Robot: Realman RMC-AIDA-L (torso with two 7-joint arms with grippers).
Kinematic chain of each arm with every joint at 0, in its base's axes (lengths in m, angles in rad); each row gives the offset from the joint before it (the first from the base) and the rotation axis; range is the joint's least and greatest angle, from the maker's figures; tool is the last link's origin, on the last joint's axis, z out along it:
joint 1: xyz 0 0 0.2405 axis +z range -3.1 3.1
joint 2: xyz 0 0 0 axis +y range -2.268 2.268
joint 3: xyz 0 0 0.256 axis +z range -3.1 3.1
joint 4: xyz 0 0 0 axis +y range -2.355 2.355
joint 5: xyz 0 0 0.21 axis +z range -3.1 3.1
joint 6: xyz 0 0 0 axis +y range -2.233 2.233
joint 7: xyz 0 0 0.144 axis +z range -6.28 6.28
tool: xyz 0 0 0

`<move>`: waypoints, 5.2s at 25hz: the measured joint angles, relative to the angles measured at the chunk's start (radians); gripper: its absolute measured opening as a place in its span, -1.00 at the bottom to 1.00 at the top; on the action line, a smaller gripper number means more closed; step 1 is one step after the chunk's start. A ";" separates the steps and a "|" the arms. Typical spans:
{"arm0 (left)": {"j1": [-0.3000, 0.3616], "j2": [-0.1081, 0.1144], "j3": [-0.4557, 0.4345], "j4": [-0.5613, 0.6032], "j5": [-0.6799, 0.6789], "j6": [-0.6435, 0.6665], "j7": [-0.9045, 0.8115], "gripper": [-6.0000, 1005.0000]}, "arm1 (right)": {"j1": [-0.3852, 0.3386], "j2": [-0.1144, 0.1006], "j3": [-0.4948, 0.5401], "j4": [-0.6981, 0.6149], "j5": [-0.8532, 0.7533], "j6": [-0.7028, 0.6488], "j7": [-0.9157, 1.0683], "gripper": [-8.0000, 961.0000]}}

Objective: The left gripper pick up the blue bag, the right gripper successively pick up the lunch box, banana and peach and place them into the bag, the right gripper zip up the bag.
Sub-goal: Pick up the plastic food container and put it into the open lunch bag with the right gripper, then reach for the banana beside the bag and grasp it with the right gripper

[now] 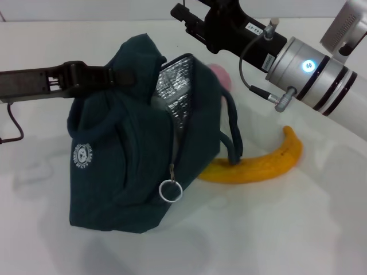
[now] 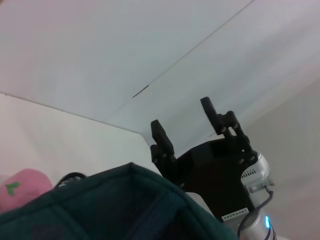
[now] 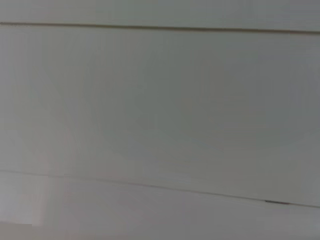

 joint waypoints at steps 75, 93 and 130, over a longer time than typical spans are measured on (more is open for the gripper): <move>0.032 -0.014 -0.110 -0.206 -0.006 -0.010 0.238 -0.90 | 0.119 0.000 -1.493 -1.237 -0.608 -0.320 0.253 0.78; 0.023 -0.015 -0.110 -0.229 -0.006 -0.011 0.249 -0.90 | 0.132 0.000 -1.657 -1.139 -0.506 -0.157 0.263 0.71; 0.022 -0.016 -0.110 -0.232 -0.006 -0.011 0.249 -0.90 | 0.129 0.000 -1.728 -1.098 -0.457 -0.076 0.263 0.35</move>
